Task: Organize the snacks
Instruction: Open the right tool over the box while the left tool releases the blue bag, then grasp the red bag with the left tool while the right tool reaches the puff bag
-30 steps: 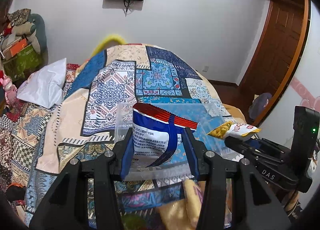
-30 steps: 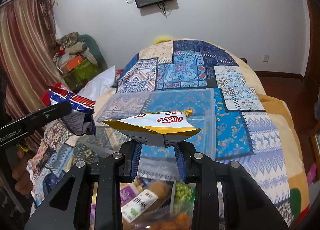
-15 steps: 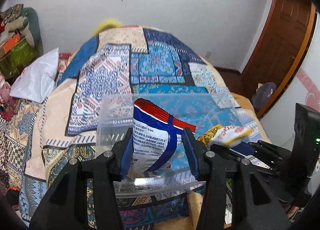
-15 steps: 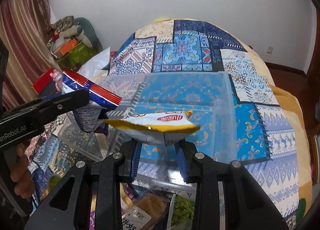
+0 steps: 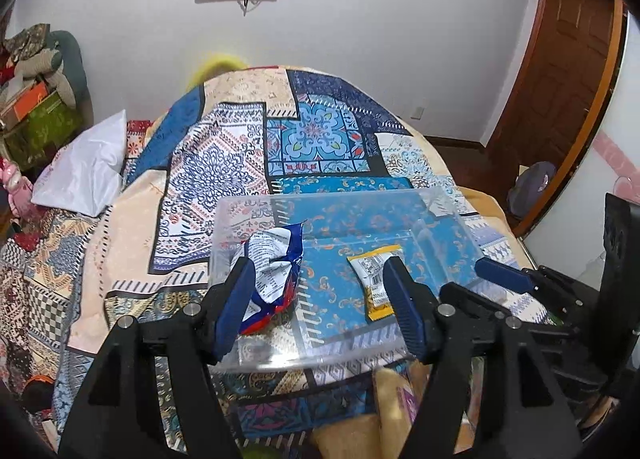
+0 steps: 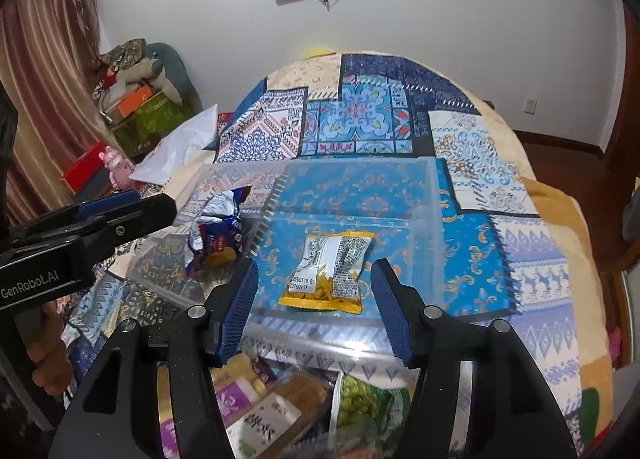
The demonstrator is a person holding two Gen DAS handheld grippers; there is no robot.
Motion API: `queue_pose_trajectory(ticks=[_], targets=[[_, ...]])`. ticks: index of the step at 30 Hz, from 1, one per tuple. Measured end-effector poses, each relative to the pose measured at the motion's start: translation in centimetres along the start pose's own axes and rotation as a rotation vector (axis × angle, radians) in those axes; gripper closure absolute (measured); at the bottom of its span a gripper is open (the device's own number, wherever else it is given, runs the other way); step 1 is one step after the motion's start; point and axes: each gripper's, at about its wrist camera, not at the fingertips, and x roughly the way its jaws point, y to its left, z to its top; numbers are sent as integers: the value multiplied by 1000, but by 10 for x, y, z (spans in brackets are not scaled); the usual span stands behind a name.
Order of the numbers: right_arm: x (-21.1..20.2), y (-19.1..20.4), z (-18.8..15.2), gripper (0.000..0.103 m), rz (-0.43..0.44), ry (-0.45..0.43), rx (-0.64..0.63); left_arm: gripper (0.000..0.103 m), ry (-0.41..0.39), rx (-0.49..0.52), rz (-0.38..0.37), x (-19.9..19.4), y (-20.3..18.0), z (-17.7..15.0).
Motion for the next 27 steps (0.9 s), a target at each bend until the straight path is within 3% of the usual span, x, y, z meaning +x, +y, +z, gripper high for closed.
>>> queue_pose_trajectory(ticks=[10, 20, 27], targets=[[-53, -2, -15, 48, -12, -36, 10, 30, -15, 30, 27, -60, 6, -28], [-83, -3, -56, 44, -42, -11, 0, 29, 89, 8, 67, -84, 28, -93], [-87, -6, -92, 44, -56, 39, 5, 22, 139, 26, 14, -93, 22, -139]])
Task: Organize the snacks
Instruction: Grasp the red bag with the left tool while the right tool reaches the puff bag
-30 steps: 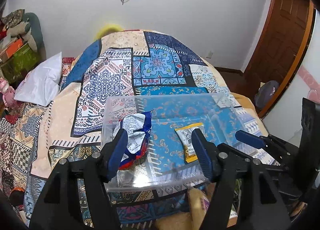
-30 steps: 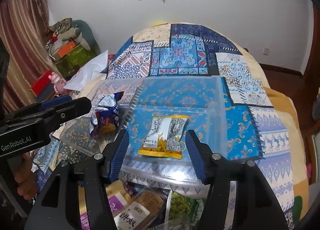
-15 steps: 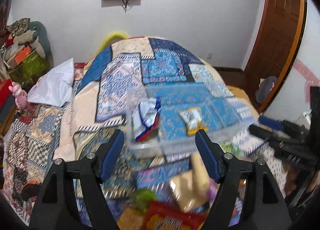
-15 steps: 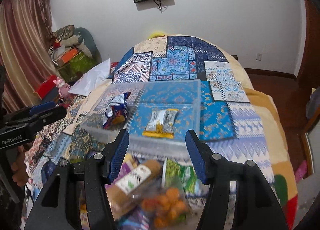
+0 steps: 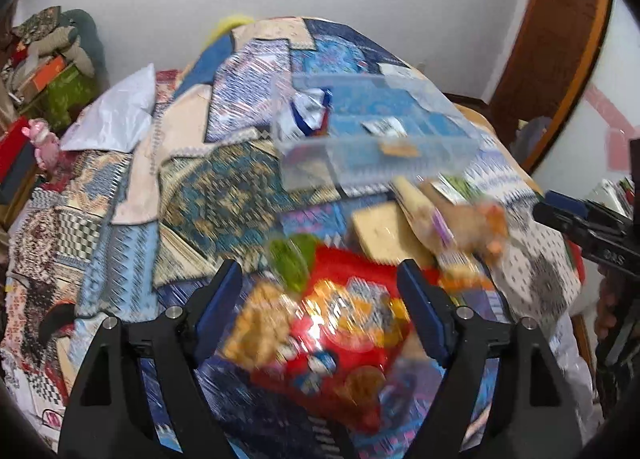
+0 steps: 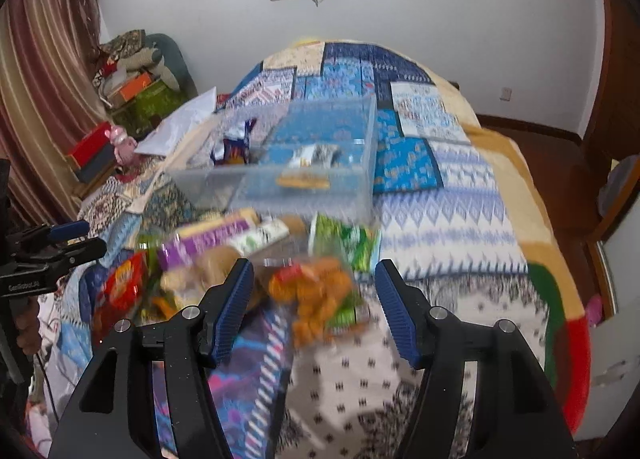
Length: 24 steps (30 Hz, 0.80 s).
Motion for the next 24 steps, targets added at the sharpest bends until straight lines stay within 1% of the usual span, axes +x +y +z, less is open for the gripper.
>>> queue_pose_trajectory(ticks=[3, 5, 10, 12, 14, 18, 22, 24], targets=[[2, -3, -12, 43, 3, 22, 10, 19, 12, 2, -20, -2, -3, -15], [4, -4, -19, 41, 8, 36, 17, 19, 19, 5, -23, -1, -5, -21], [12, -4, -31, 41, 8, 64, 20, 19, 50, 2, -41, 5, -5, -37], [16, -4, -33, 41, 8, 76, 21, 18, 66, 8, -35, 12, -5, -40], [21, -5, -33, 40, 7, 86, 24, 18, 80, 10, -24, 19, -4, -41], [31, -8, -31, 36, 10, 98, 30, 16, 105, -24, -51, 35, 1, -39], [42, -9, -26, 35, 5, 107, 19, 16, 102, -35, -72, 47, 2, -34], [48, -10, -24, 35, 3, 114, 17, 16, 84, -41, -78, 48, 2, -32]])
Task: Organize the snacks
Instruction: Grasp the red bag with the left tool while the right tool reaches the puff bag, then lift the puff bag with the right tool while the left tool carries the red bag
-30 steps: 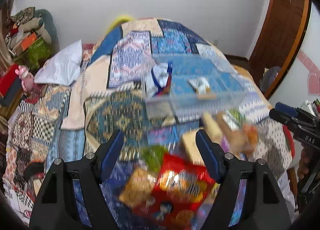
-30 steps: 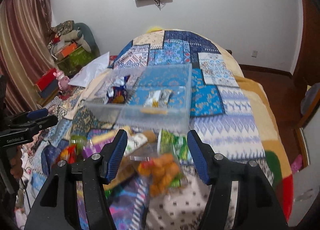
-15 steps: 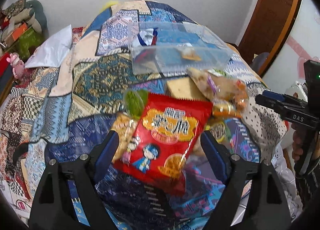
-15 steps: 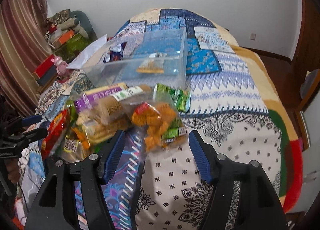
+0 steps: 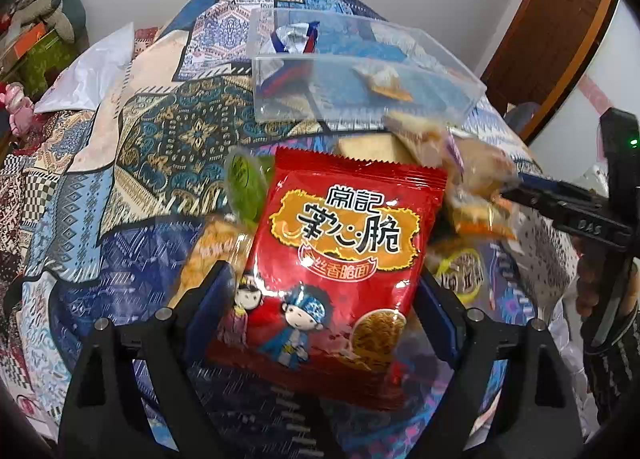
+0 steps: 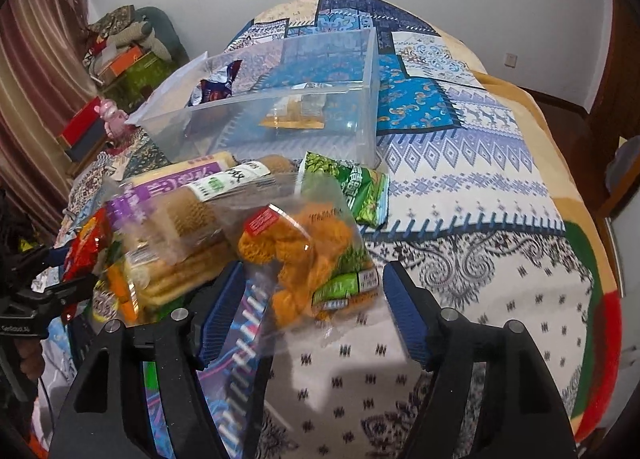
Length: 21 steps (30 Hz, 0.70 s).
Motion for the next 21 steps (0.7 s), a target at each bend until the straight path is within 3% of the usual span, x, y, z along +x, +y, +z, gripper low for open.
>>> queue_pose_trajectory(ticks=[4, 9, 15, 17, 21], targets=[[14, -3, 3, 35, 13, 28, 10, 18, -25, -7, -20, 2, 0, 3], [25, -1, 0, 35, 15, 40, 6, 35, -41, 11, -26, -2, -3, 4], [16, -5, -2, 54, 36, 25, 17, 35, -59, 5, -17, -9, -6, 5], [12, -8, -1, 65, 39, 15, 26, 35, -75, 1, -19, -15, -8, 6], [0, -15, -2, 67, 47, -4, 38, 35, -113, -5, -20, -31, -10, 13]])
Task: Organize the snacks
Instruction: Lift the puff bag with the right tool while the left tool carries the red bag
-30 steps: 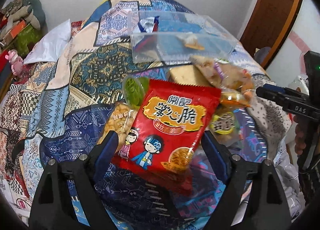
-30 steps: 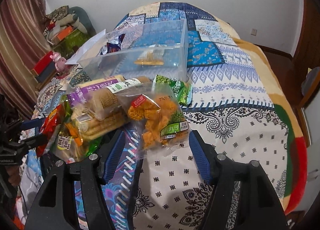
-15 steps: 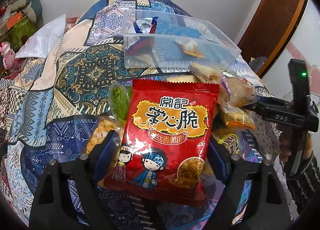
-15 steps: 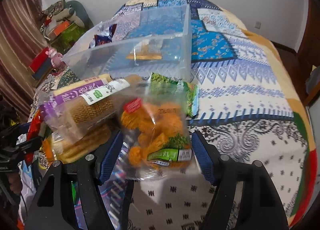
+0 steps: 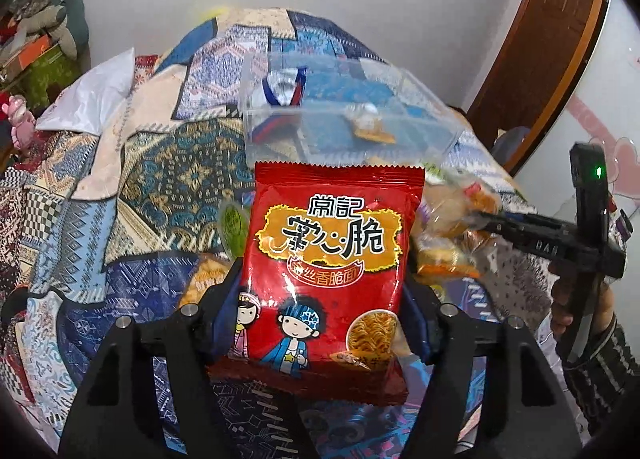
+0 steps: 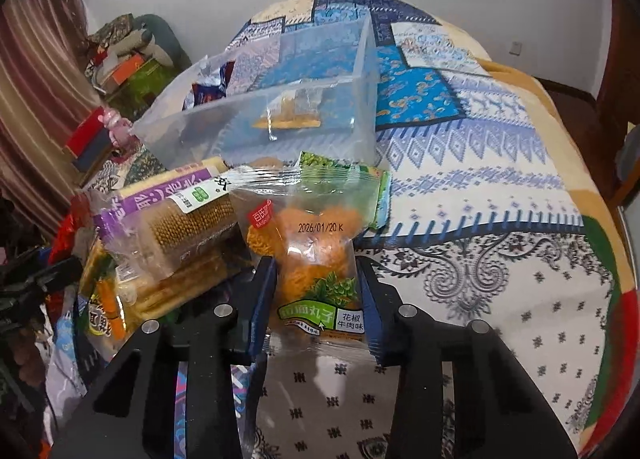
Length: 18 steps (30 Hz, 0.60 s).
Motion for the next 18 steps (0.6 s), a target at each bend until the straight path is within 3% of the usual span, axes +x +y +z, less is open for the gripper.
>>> queue_pose_trajectory(ticks=[18], targets=[[-43, 15, 36, 73, 22, -159, -14, 35, -126, -9, 11, -18, -13, 81]])
